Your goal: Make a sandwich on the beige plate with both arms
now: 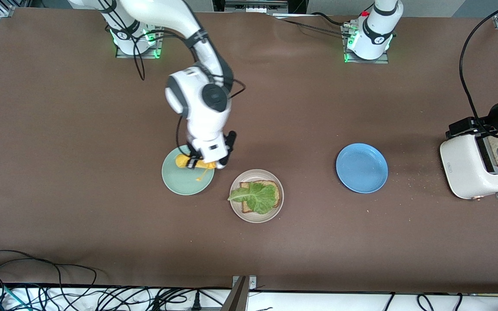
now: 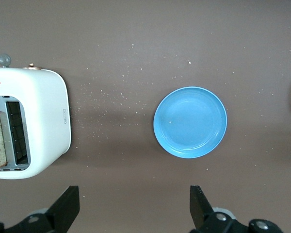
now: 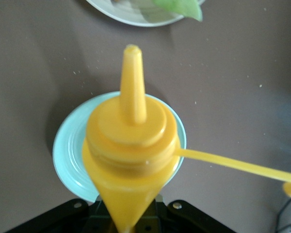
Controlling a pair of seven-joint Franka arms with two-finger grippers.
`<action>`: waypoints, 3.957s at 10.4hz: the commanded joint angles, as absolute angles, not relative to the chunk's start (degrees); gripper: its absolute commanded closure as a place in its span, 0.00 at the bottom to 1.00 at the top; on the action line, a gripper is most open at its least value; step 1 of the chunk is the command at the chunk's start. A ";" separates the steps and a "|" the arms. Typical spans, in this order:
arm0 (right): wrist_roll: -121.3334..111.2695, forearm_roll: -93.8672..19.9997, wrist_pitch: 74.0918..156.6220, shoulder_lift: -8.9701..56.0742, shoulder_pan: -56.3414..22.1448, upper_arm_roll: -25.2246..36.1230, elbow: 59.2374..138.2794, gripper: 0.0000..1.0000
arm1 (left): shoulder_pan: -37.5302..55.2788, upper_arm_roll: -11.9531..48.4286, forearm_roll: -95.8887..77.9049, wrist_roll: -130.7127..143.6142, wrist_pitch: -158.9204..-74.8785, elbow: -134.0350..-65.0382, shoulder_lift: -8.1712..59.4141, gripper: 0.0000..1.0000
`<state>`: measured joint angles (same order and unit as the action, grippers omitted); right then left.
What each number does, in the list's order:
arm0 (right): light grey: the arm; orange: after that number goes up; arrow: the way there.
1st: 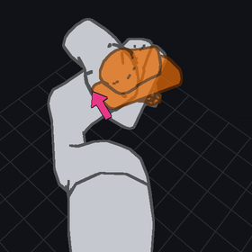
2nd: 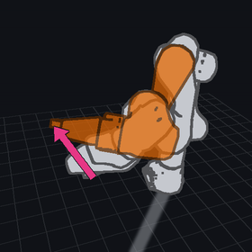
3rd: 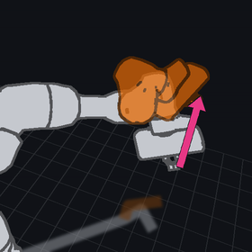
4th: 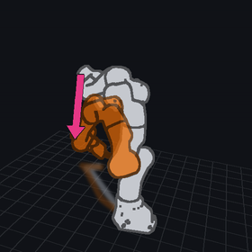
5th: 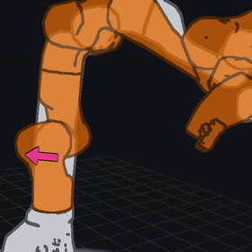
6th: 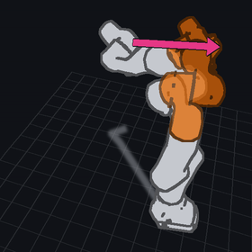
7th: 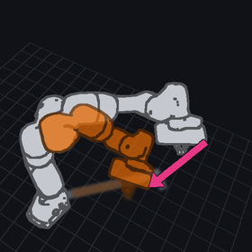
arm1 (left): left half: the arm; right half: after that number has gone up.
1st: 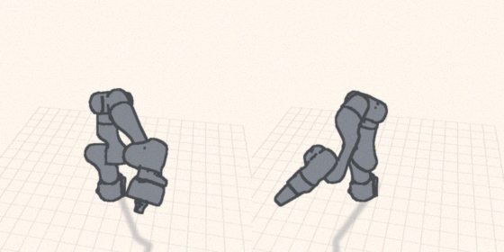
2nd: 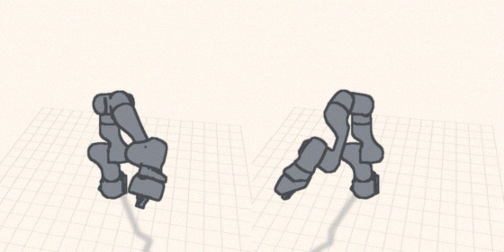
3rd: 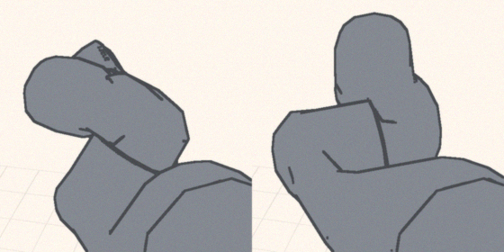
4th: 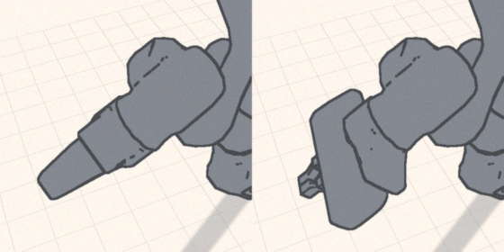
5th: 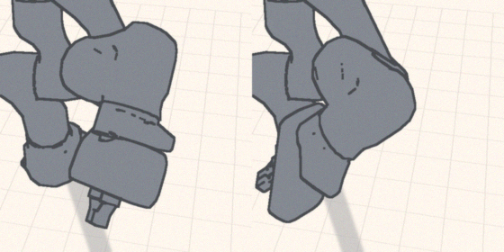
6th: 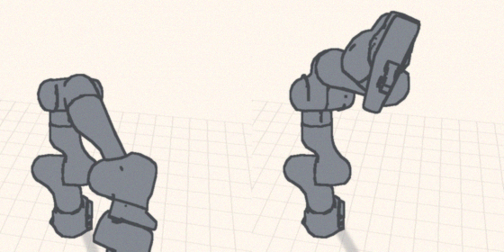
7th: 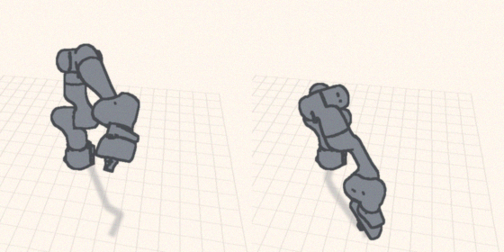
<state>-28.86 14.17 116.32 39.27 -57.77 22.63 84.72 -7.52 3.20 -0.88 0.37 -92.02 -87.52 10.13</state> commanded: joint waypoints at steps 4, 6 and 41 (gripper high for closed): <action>-23.99 27.23 103.37 55.27 -64.42 24.08 69.27 1.00 | -7.73 3.69 0.88 0.53 -92.20 -87.63 9.76 0.00; -24.08 30.04 102.66 55.98 -64.77 23.82 69.17 1.00 | -7.82 3.69 0.97 0.53 -92.20 -87.54 9.67 0.00; -93.91 -40.57 99.93 26.45 -19.98 32.26 94.46 1.00 | -22.57 3.34 7.47 -12.82 -94.56 -81.67 21.24 0.00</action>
